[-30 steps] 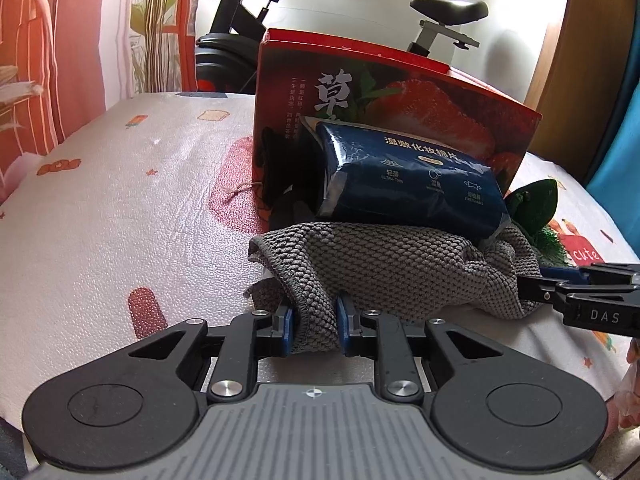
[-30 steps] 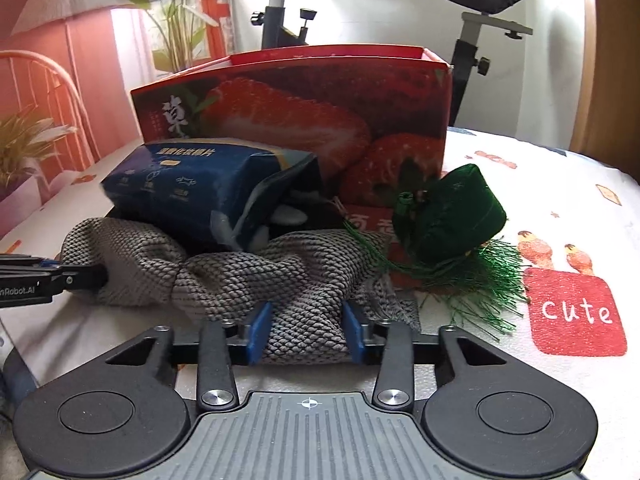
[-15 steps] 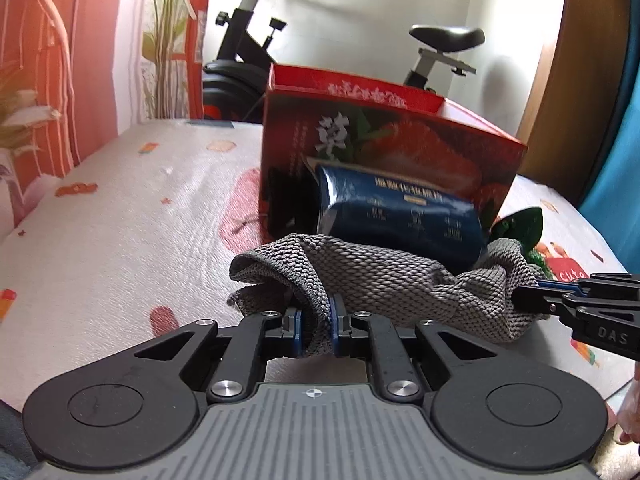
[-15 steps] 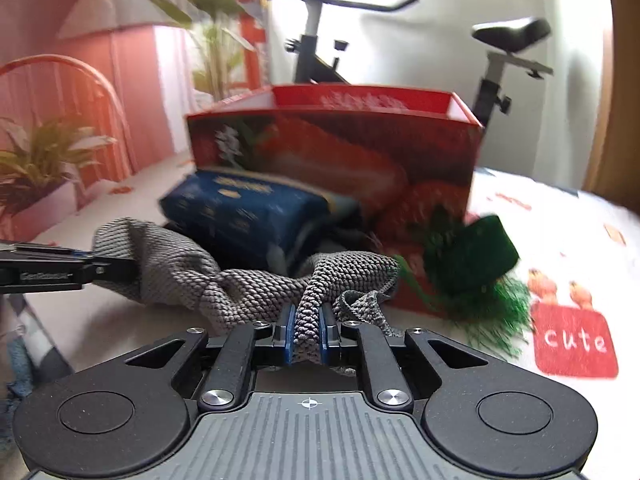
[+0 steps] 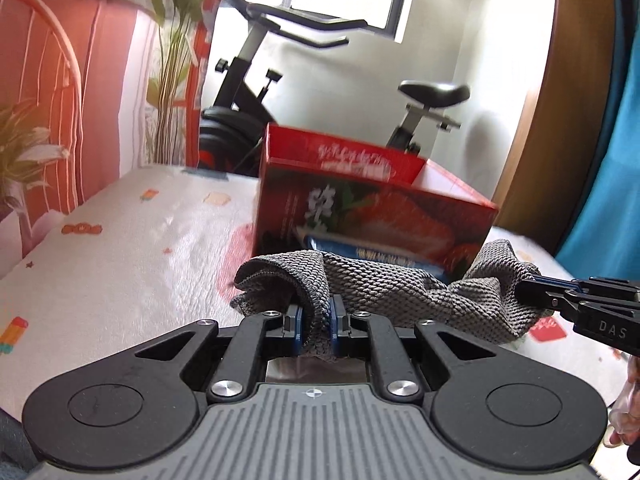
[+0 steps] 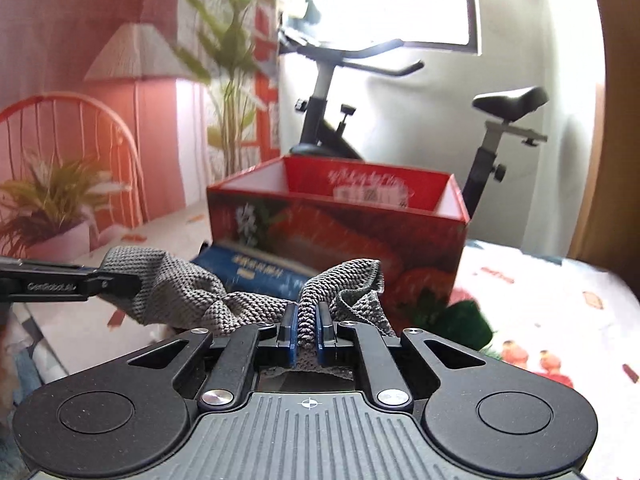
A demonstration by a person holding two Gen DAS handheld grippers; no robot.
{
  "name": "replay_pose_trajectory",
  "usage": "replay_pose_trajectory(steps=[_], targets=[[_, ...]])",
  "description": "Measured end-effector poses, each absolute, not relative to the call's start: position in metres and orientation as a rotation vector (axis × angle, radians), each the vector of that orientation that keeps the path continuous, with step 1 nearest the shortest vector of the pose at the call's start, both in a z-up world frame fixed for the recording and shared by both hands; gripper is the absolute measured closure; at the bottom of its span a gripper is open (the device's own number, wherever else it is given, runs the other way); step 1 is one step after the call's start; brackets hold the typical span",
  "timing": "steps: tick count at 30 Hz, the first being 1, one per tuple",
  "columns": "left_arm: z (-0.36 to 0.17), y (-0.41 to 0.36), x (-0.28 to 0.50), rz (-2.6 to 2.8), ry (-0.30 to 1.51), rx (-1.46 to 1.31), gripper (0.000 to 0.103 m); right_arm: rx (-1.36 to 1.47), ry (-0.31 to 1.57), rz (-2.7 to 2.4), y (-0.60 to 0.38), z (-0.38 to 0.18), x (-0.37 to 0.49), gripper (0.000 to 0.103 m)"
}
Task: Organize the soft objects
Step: 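Lift the grey cloth with both grippers and carry it over the red box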
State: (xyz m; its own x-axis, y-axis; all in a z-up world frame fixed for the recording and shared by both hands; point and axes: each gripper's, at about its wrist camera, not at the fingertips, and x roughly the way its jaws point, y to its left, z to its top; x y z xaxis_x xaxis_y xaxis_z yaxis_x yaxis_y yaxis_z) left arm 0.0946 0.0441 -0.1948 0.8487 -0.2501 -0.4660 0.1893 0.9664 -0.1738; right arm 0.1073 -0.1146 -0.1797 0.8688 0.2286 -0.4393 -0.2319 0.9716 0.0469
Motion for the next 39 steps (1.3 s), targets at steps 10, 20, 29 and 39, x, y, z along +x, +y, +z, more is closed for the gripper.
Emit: replay_pose_trajectory(steps=[10, 20, 29, 39], targets=[[-0.163, 0.049, 0.102, -0.221, 0.439, -0.183, 0.09, 0.031, 0.378, 0.243, -0.131, -0.147, 0.118, 0.095], [-0.123, 0.053, 0.156, -0.247, 0.444, -0.166, 0.09, 0.156, 0.401, 0.308, -0.153, -0.115, 0.182, 0.095], [-0.107, 0.018, 0.242, -0.255, 0.483, -0.021, 0.09, -0.038, 0.447, 0.219, -0.154, -0.11, 0.273, 0.095], [-0.144, -0.019, 0.324, -0.351, 0.747, 0.063, 0.09, -0.205, 0.673, 0.243, -0.132, -0.154, 0.351, 0.097]])
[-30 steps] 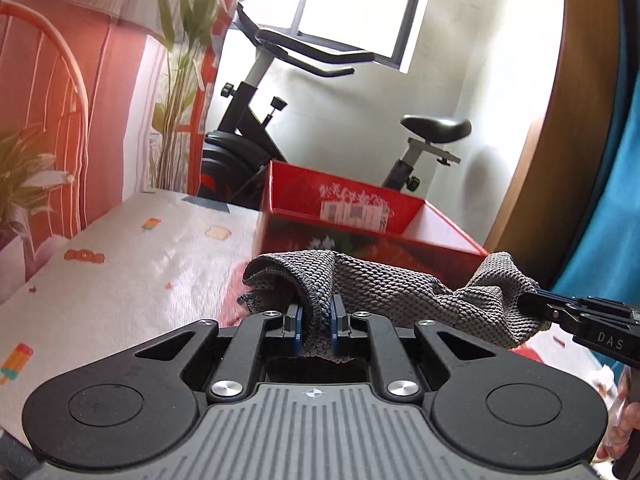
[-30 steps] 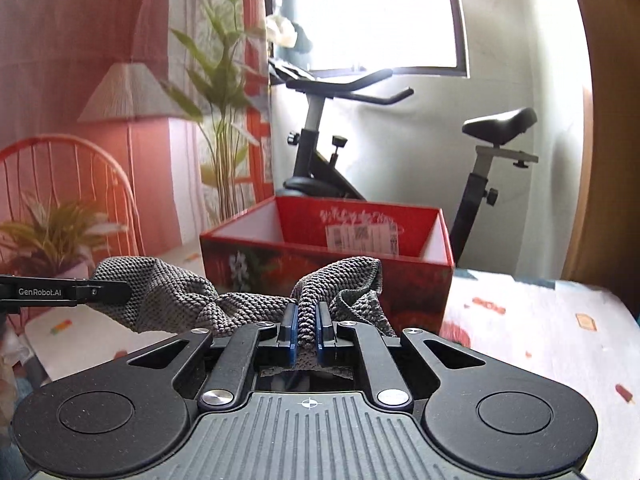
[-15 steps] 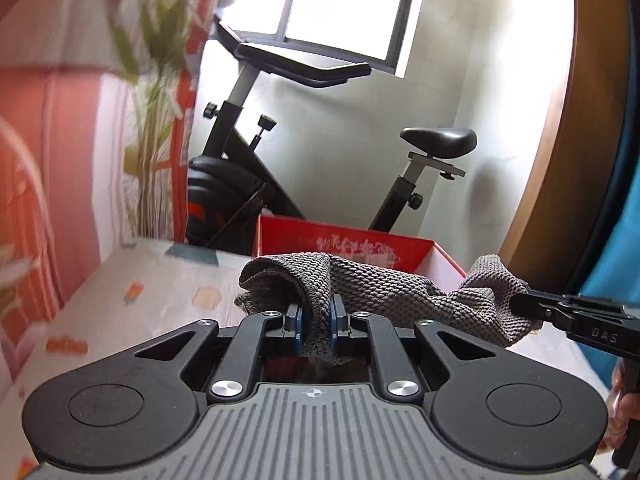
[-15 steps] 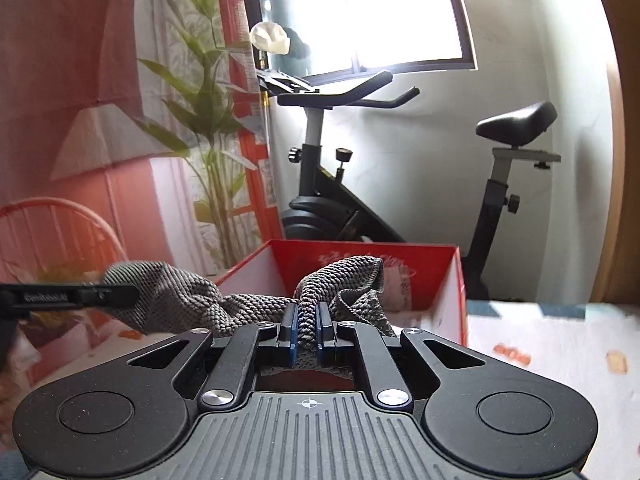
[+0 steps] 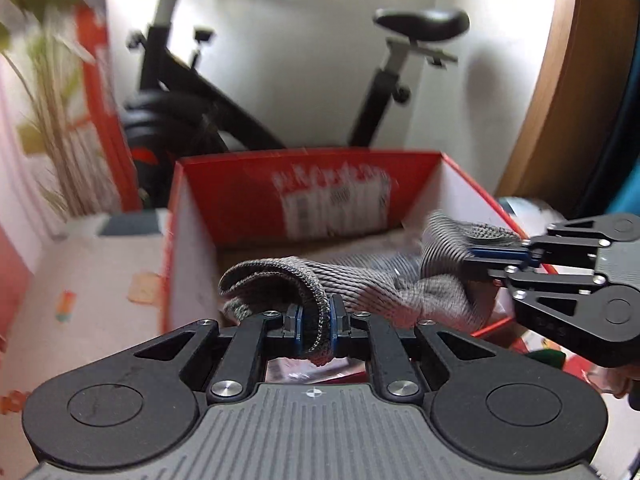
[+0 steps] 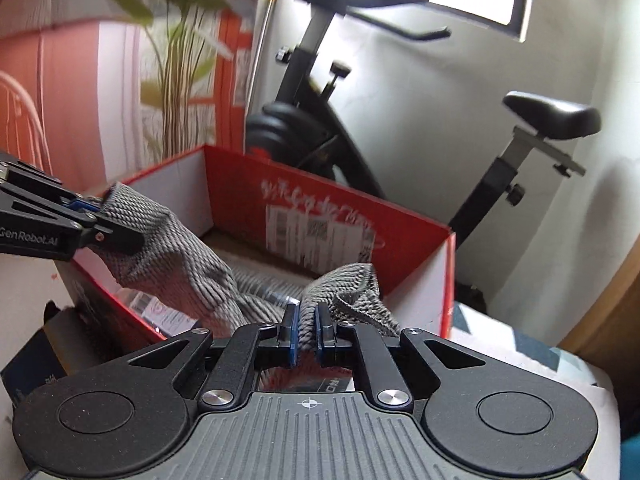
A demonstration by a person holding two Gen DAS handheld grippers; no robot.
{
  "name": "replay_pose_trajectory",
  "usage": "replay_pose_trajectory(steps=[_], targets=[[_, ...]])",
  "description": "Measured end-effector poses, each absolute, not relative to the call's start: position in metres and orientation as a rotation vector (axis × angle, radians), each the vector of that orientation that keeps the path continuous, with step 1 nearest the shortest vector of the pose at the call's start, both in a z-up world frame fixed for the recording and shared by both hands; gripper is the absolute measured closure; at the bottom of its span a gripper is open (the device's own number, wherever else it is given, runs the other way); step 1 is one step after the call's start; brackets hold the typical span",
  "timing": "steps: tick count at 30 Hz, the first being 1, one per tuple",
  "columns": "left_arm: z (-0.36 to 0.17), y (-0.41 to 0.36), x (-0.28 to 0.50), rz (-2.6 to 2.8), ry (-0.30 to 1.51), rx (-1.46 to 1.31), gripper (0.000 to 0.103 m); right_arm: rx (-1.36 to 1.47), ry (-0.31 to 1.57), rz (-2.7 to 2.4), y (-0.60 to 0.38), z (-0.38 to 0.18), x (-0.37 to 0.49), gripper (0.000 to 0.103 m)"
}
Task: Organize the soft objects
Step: 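Lift the grey cloth with both grippers and carry it over the red box, then lower the grey cloth into the box and open both grippers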
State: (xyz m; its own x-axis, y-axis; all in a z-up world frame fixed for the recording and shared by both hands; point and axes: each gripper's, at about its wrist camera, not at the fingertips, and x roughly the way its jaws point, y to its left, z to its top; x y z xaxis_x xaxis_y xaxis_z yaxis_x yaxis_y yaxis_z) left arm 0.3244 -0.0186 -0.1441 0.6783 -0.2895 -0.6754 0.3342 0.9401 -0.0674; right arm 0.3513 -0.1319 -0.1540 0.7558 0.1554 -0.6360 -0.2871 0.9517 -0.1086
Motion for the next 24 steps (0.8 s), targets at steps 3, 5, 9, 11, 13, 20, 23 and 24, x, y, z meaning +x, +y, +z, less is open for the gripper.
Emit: replay_pose_trajectory(steps=[3, 5, 9, 11, 13, 20, 23, 24], targets=[[-0.154, -0.02, 0.336, -0.381, 0.806, 0.053, 0.09, -0.164, 0.748, 0.282, -0.127, -0.157, 0.368, 0.1], [-0.16, -0.019, 0.346, -0.385, 0.848, 0.033, 0.09, -0.121, 0.813, 0.305, -0.125, -0.158, 0.381, 0.1], [-0.169, -0.009, 0.366, -0.368, 0.942, -0.046, 0.09, 0.018, 0.928, 0.282, -0.135, -0.166, 0.406, 0.1], [-0.17, -0.005, 0.371, -0.35, 0.954, -0.045, 0.09, 0.091, 0.967, 0.278, -0.143, -0.172, 0.413, 0.1], [-0.17, -0.002, 0.375, -0.339, 0.956, -0.024, 0.09, 0.163, 1.006, 0.311, -0.153, -0.176, 0.416, 0.099], [-0.169, 0.0, 0.381, -0.333, 0.96, 0.009, 0.083, 0.204, 1.094, 0.34, -0.159, -0.191, 0.42, 0.097], [-0.162, -0.002, 0.375, -0.351, 0.928, 0.014, 0.064, 0.212, 1.124, 0.33, -0.158, -0.199, 0.42, 0.093], [-0.159, -0.002, 0.374, -0.36, 0.916, 0.01, 0.06, 0.217, 1.122, 0.323, -0.158, -0.199, 0.419, 0.093]])
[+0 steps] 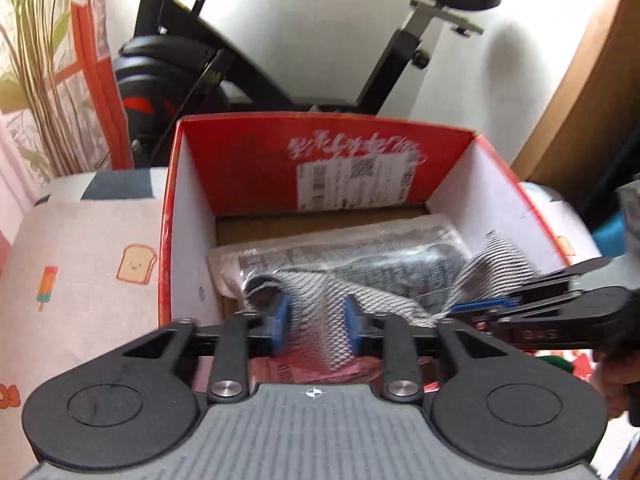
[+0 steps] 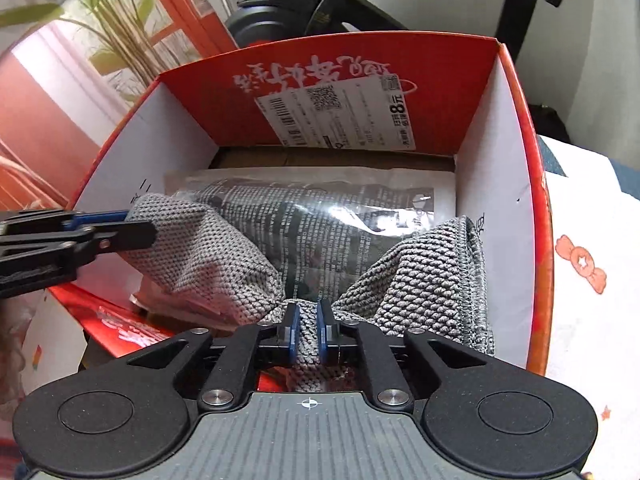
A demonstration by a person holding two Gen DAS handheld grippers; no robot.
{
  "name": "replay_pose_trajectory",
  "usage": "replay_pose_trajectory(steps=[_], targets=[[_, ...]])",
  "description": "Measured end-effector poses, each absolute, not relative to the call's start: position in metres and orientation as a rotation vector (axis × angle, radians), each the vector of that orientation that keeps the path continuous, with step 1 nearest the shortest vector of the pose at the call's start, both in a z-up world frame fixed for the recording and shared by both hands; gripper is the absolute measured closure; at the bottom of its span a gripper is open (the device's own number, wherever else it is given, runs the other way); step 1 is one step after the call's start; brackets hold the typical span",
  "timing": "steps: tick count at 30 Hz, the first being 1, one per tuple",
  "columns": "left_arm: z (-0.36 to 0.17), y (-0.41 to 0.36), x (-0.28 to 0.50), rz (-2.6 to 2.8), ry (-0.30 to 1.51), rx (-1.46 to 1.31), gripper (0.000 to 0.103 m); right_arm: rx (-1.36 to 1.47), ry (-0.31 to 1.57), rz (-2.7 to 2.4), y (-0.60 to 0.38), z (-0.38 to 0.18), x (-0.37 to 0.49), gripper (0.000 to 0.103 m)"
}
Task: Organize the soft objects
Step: 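Lower the grey cloth into the box and open both grippers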
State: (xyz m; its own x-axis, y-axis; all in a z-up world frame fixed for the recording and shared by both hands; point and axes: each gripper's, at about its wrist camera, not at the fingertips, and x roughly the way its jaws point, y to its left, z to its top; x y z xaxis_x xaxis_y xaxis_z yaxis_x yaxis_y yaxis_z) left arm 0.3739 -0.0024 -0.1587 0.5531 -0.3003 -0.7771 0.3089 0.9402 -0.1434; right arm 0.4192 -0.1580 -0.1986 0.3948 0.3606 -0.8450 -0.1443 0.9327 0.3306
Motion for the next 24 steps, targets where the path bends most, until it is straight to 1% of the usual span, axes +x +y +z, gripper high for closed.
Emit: replay_pose_trajectory(steps=[1, 2, 3, 6, 7, 8, 11, 12, 14, 15, 16, 18, 20, 23, 24], targets=[[-0.155, -0.003, 0.371, -0.367, 0.899, 0.009, 0.056, 0.226, 1.124, 0.316, -0.159, -0.198, 0.419, 0.093], [-0.15, -0.003, 0.368, -0.373, 0.878, 0.012, 0.053, 0.234, 1.12, 0.309, -0.159, -0.197, 0.418, 0.093], [-0.145, -0.004, 0.364, -0.375, 0.859, 0.018, 0.053, 0.235, 1.11, 0.305, -0.159, -0.195, 0.416, 0.092], [-0.13, -0.002, 0.354, -0.372, 0.817, 0.027, 0.051, 0.241, 1.063, 0.291, -0.162, -0.183, 0.408, 0.084], [-0.126, -0.003, 0.351, -0.369, 0.804, 0.027, 0.051, 0.243, 1.043, 0.283, -0.164, -0.177, 0.406, 0.083], [-0.122, -0.002, 0.348, -0.366, 0.791, 0.027, 0.049, 0.243, 1.018, 0.274, -0.165, -0.171, 0.403, 0.083], [-0.112, -0.003, 0.336, -0.356, 0.754, 0.031, 0.043, 0.24, 0.952, 0.241, -0.171, -0.152, 0.392, 0.077], [-0.11, -0.003, 0.333, -0.354, 0.743, 0.035, 0.042, 0.24, 0.928, 0.229, -0.173, -0.146, 0.388, 0.073], [-0.105, -0.002, 0.323, -0.351, 0.716, 0.038, 0.035, 0.255, 0.866, 0.236, -0.179, -0.135, 0.378, 0.063], [-0.103, 0.0, 0.318, -0.351, 0.704, 0.037, 0.033, 0.263, 0.839, 0.242, -0.182, -0.13, 0.372, 0.055], [-0.101, 0.0, 0.313, -0.353, 0.693, 0.038, 0.03, 0.262, 0.82, 0.241, -0.183, -0.127, 0.368, 0.05], [-0.098, 0.002, 0.303, -0.353, 0.669, 0.044, 0.025, 0.248, 0.786, 0.226, -0.185, -0.121, 0.357, 0.049], [-0.097, 0.003, 0.293, -0.344, 0.648, 0.053, 0.017, 0.231, 0.764, 0.2, -0.185, -0.117, 0.347, 0.044], [-0.093, 0.007, 0.274, -0.321, 0.609, 0.045, 0.009, 0.22, 0.711, 0.172, -0.186, -0.113, 0.328, 0.038], [-0.092, 0.008, 0.268, -0.316, 0.595, 0.037, 0.007, 0.216, 0.694, 0.165, -0.186, -0.112, 0.322, 0.033]])
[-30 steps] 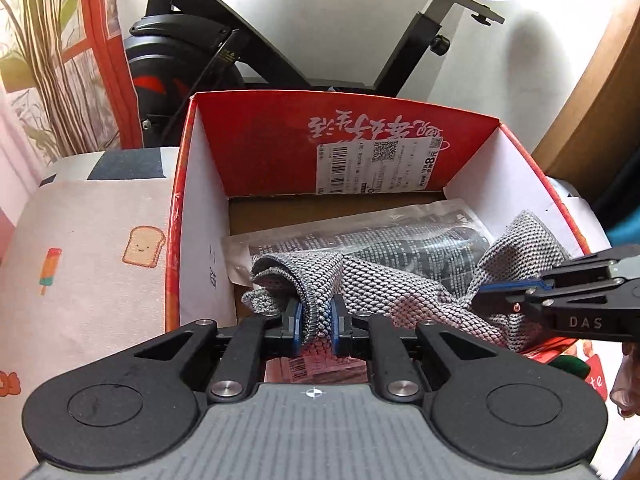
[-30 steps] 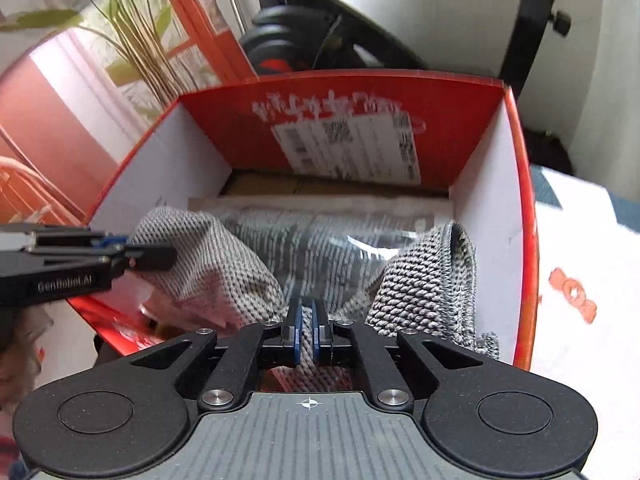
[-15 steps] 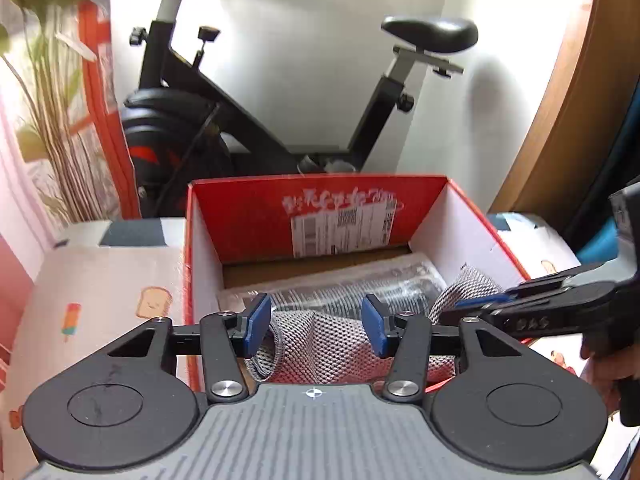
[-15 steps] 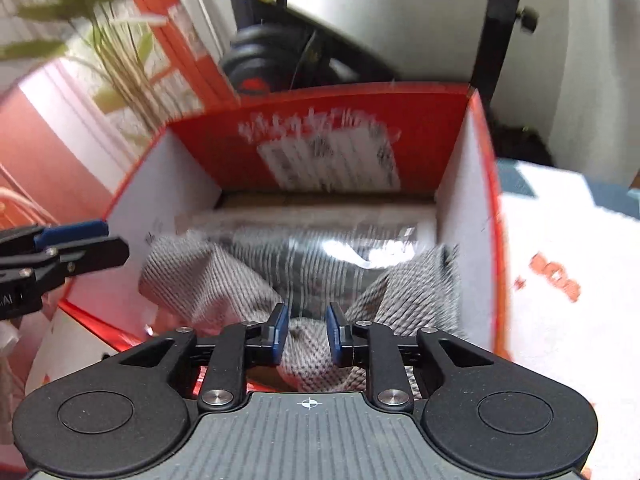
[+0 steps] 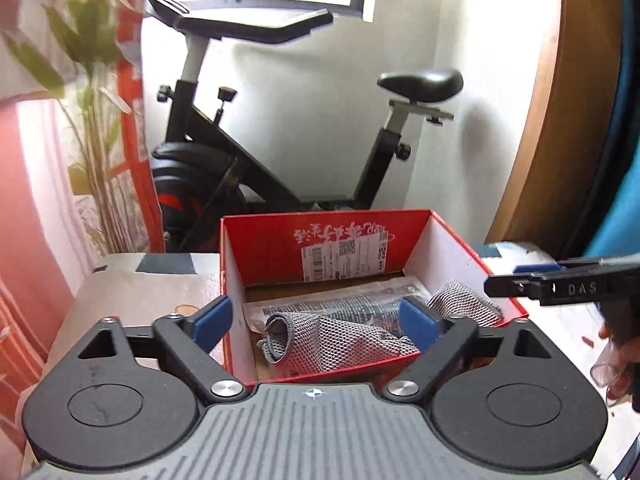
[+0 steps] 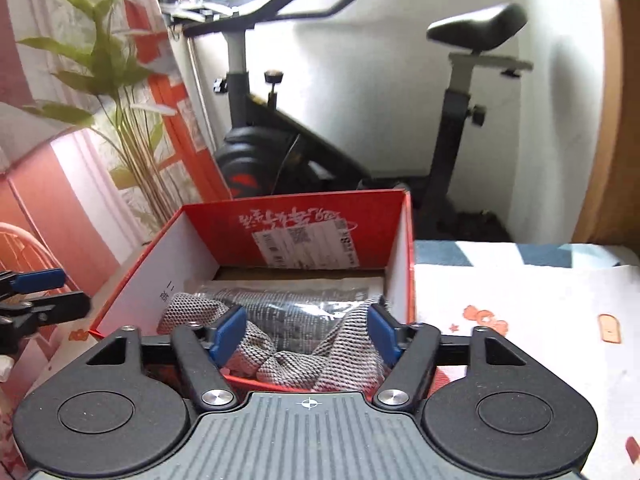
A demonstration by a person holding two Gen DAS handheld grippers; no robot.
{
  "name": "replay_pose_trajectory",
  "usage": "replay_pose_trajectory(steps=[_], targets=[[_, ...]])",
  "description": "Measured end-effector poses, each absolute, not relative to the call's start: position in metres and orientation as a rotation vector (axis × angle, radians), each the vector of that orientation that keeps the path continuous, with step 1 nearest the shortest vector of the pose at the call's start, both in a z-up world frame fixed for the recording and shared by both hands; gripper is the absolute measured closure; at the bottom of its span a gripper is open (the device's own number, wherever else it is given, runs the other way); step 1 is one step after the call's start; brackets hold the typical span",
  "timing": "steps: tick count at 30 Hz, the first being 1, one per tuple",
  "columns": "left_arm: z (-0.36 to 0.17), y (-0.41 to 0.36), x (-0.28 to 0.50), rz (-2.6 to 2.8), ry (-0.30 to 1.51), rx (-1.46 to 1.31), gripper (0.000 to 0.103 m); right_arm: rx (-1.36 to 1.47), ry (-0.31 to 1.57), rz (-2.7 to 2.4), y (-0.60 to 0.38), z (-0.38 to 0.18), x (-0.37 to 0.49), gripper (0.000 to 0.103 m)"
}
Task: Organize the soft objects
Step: 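Lower the grey cloth into the box and open both grippers, then withdraw both grippers from the box toward the green fuzzy object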
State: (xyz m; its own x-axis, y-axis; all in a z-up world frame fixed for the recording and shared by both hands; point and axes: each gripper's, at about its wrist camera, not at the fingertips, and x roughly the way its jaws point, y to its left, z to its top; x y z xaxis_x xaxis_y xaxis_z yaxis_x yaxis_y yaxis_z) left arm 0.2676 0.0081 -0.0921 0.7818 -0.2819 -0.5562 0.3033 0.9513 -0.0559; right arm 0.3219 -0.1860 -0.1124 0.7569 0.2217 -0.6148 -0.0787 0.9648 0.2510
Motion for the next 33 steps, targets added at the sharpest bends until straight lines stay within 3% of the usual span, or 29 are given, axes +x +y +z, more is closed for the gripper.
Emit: replay_pose_trajectory(steps=[4, 6, 23, 33], targets=[[-0.09, 0.012, 0.244, -0.295, 0.544, 0.029, 0.0, 0.196, 0.625, 0.144, -0.189, -0.115, 0.294, 0.008], [-0.091, 0.013, 0.233, -0.283, 0.523, 0.034, 0.0, 0.196, 0.597, 0.142, -0.191, -0.117, 0.28, 0.001], [-0.138, 0.011, 0.164, -0.237, 0.506, -0.048, 0.0, 0.099, 0.477, 0.129, -0.207, -0.157, 0.187, 0.0], [-0.192, 0.024, 0.124, -0.194, 0.617, -0.153, 0.0, 0.182, 0.452, 0.06, -0.2, -0.215, 0.124, 0.0]])
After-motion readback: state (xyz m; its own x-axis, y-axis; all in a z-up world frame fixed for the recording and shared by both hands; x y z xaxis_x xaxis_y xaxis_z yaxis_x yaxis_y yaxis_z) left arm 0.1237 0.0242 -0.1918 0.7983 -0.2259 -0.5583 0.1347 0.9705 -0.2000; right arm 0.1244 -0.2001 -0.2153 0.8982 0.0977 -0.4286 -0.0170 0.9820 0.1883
